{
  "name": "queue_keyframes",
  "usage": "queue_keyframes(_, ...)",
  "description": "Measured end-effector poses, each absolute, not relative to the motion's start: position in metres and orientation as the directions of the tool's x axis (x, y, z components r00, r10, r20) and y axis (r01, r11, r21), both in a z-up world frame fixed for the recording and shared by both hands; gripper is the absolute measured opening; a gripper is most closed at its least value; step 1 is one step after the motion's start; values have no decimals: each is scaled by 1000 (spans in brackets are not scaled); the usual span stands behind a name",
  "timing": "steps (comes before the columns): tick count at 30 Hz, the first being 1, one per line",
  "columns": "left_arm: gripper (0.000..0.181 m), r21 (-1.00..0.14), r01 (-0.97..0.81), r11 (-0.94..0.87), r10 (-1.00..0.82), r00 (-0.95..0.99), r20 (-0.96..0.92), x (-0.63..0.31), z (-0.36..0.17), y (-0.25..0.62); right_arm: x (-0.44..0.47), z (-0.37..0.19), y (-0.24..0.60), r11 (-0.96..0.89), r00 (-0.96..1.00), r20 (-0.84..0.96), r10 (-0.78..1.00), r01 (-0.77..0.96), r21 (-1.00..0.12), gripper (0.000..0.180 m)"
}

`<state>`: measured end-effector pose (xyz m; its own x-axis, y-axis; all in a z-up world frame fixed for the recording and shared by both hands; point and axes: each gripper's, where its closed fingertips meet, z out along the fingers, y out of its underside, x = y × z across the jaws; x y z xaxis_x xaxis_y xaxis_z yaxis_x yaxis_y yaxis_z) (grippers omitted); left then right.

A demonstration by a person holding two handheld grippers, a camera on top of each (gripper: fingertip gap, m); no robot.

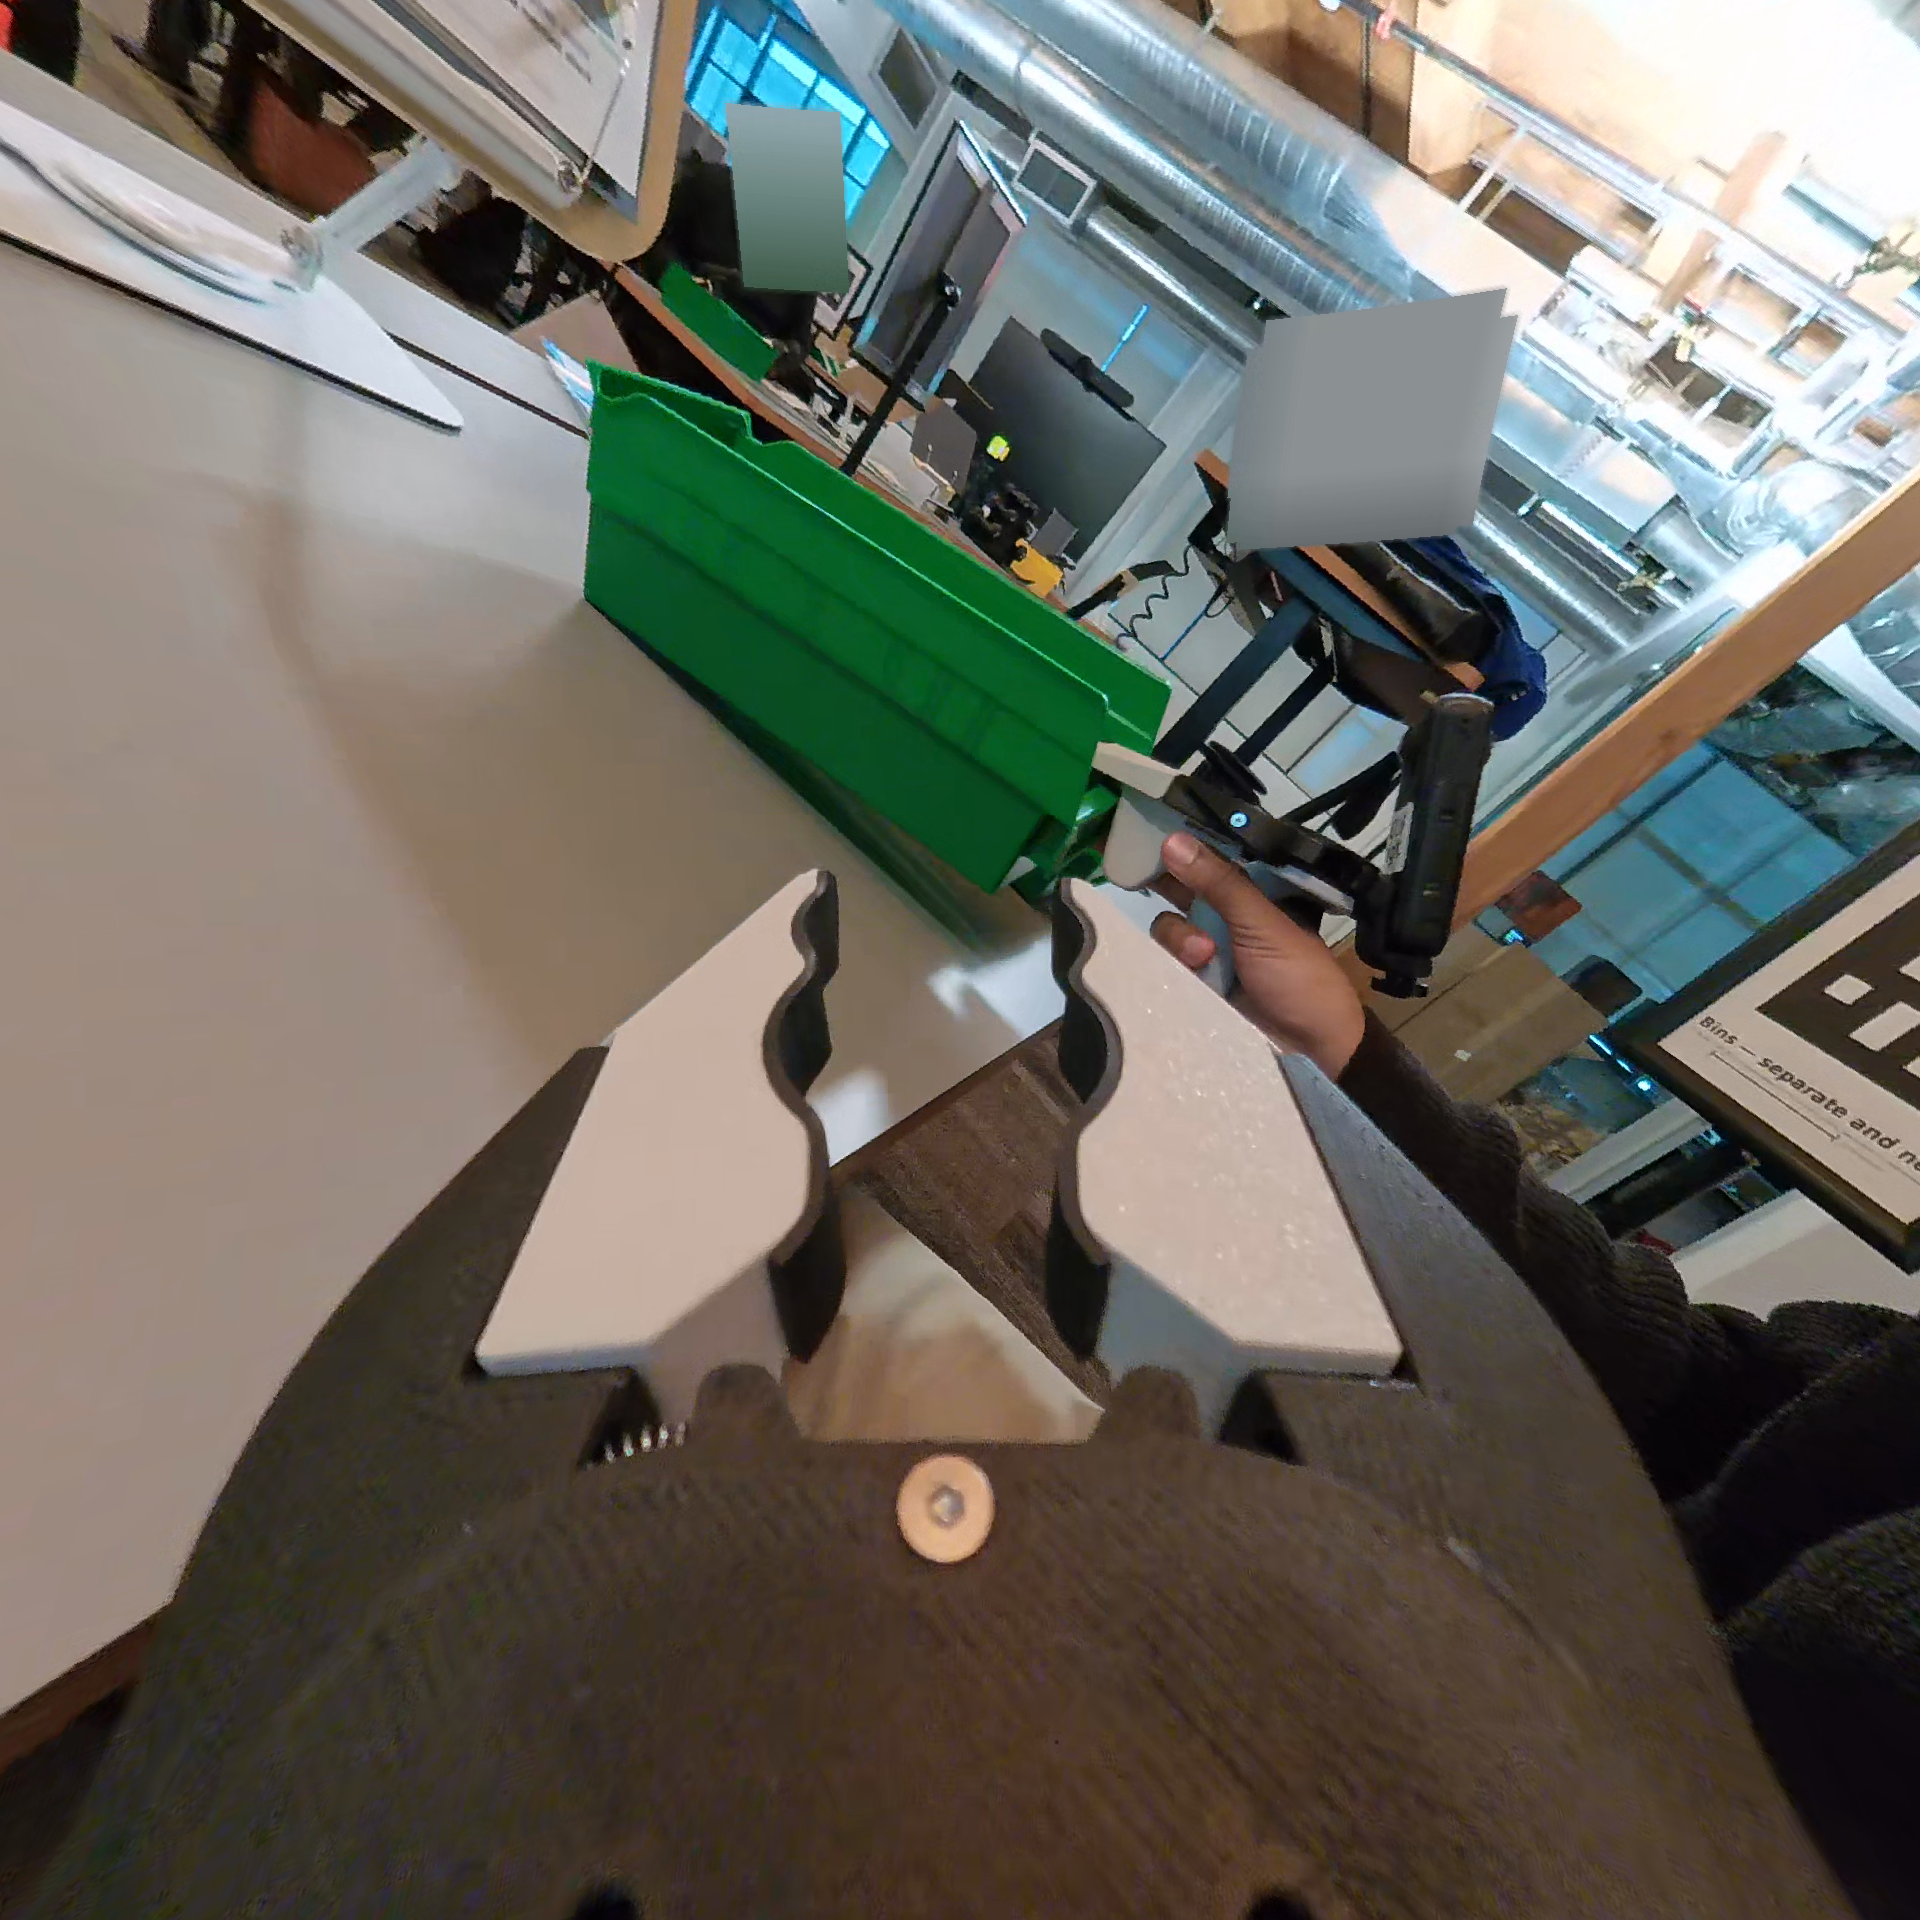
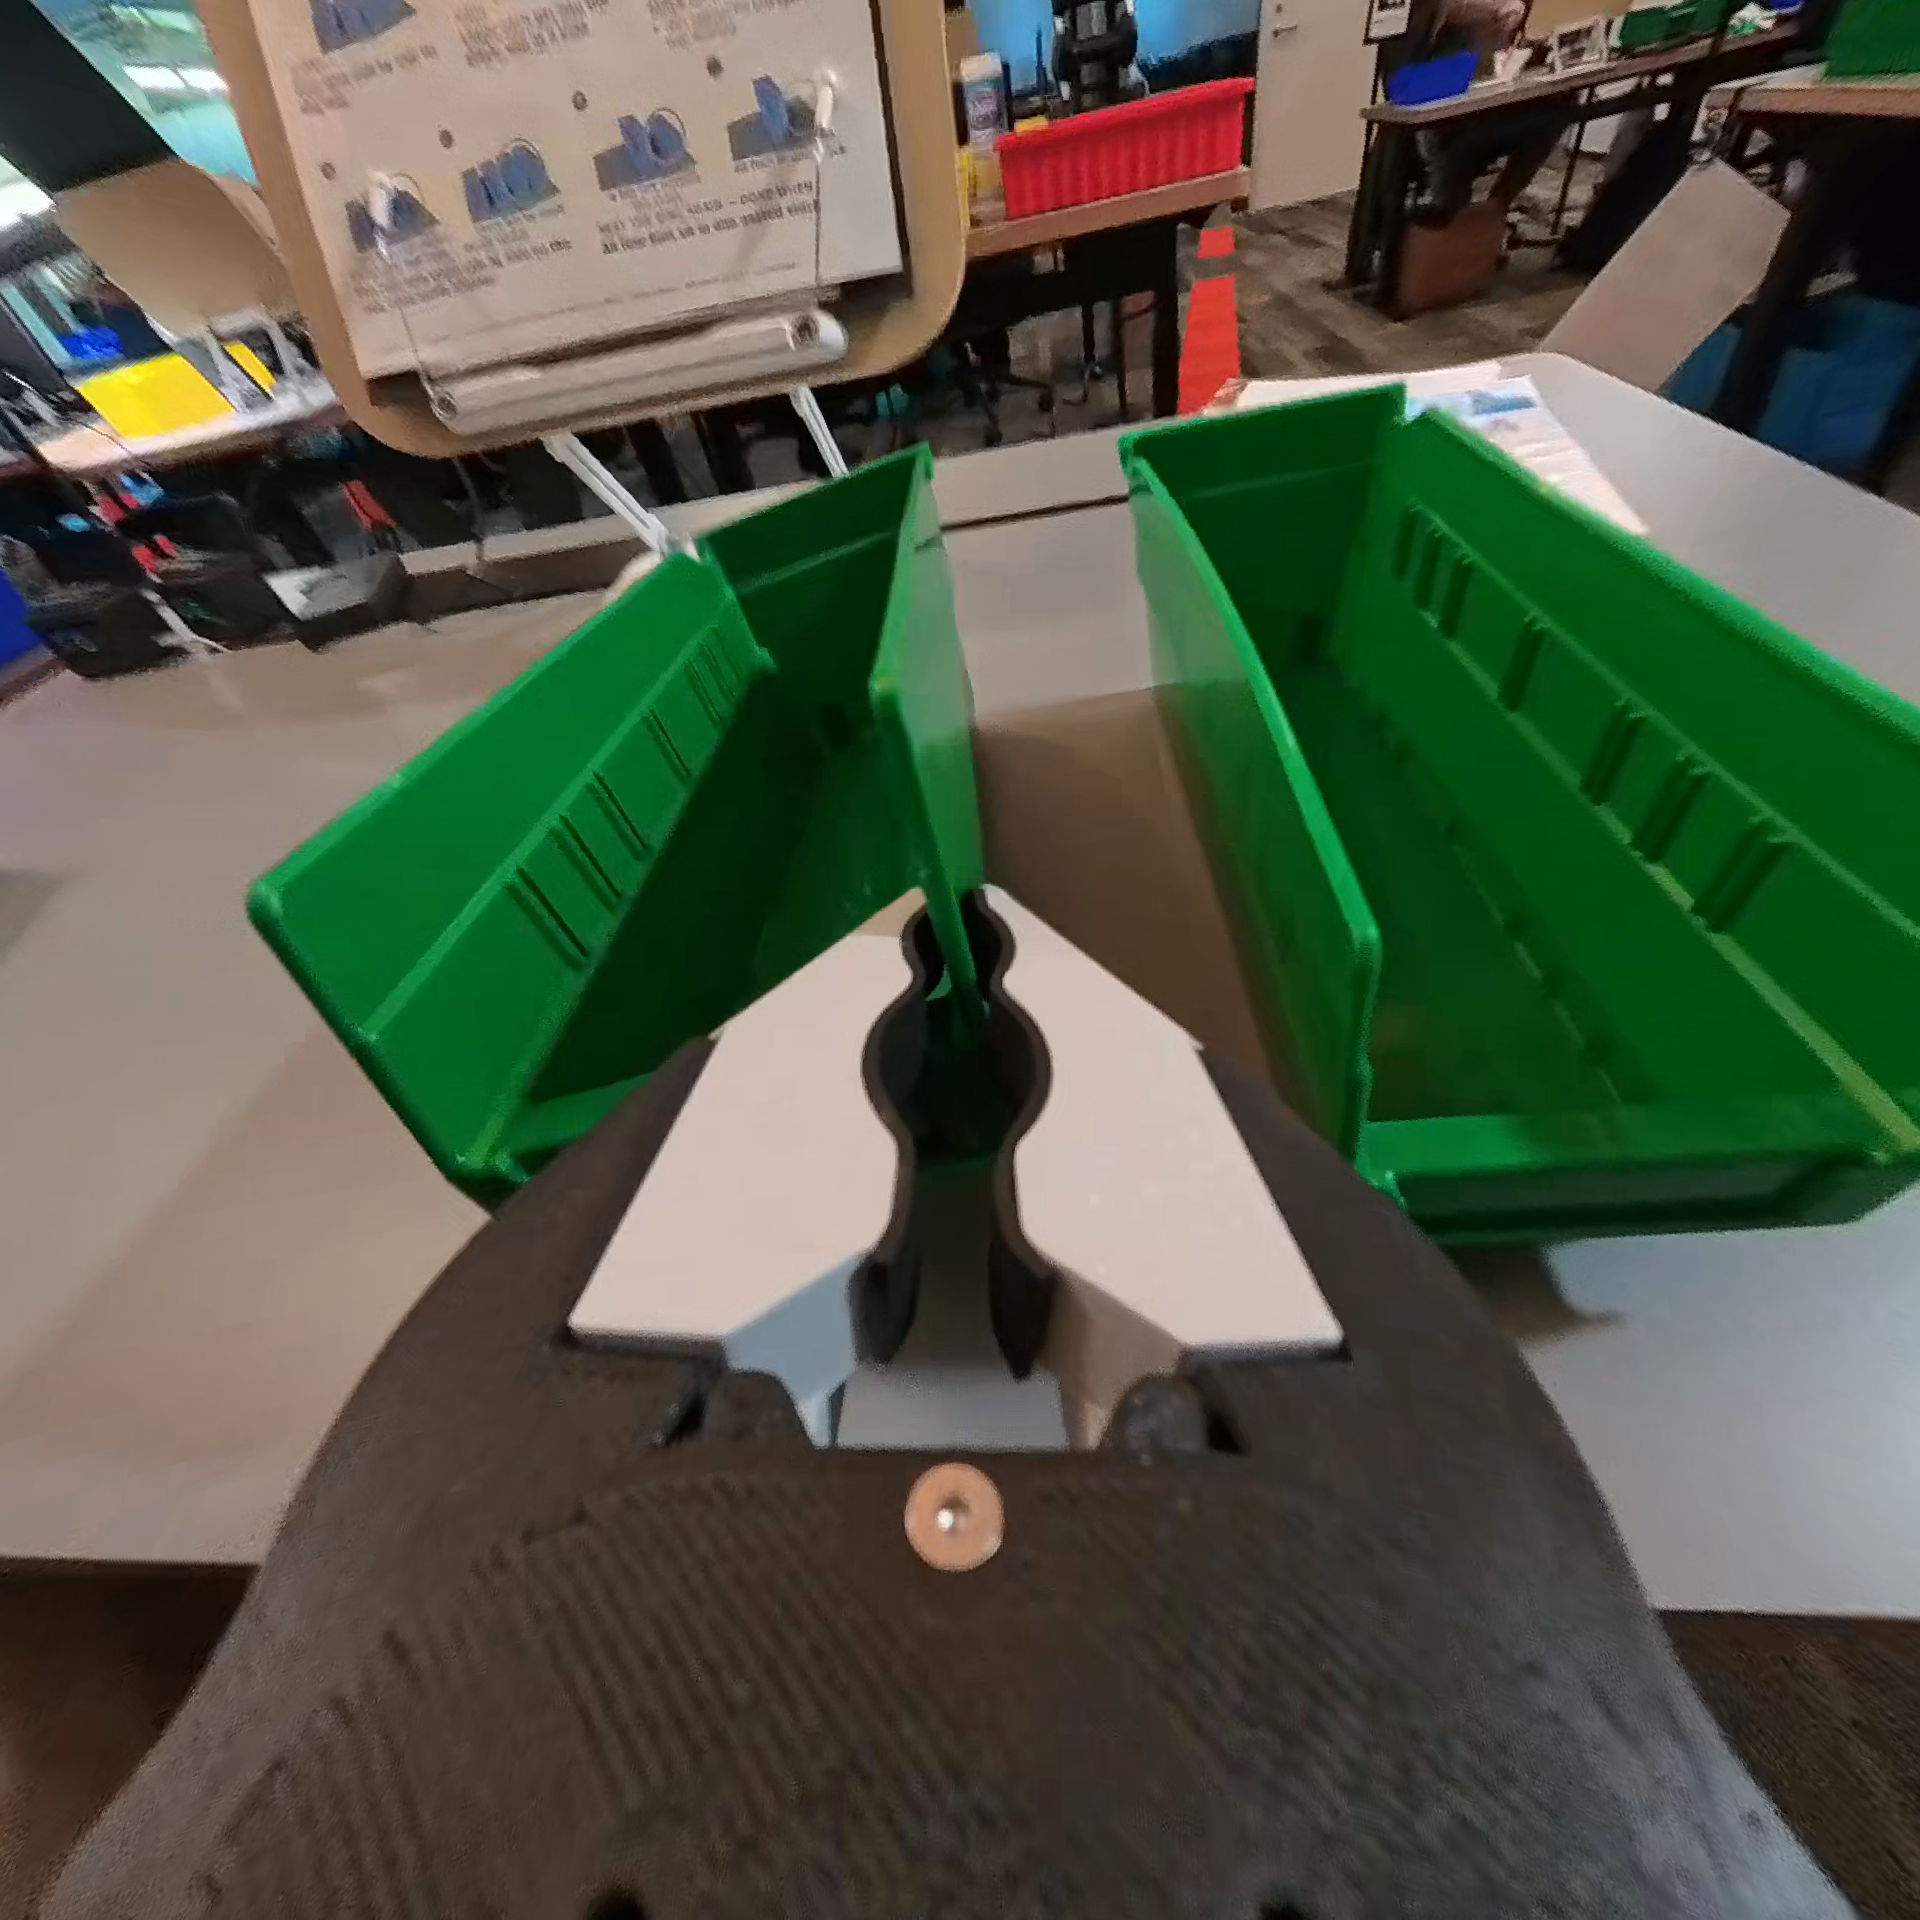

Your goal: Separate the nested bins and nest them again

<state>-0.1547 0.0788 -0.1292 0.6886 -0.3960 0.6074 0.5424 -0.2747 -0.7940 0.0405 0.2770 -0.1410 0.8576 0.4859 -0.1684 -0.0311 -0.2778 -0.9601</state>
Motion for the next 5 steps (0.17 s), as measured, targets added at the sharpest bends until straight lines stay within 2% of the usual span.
queue_keyframes(1,37,-794,542,-275,-399,687,607,-154,-129,79,40,-148,278,-293,863,-163,478,-18,-956,3)
queue_keyframes(5,28,-792,544,-277,-424,670,609,-150,-126,82,48,-177,280,-408,885,-196,423,-7,-913,4)
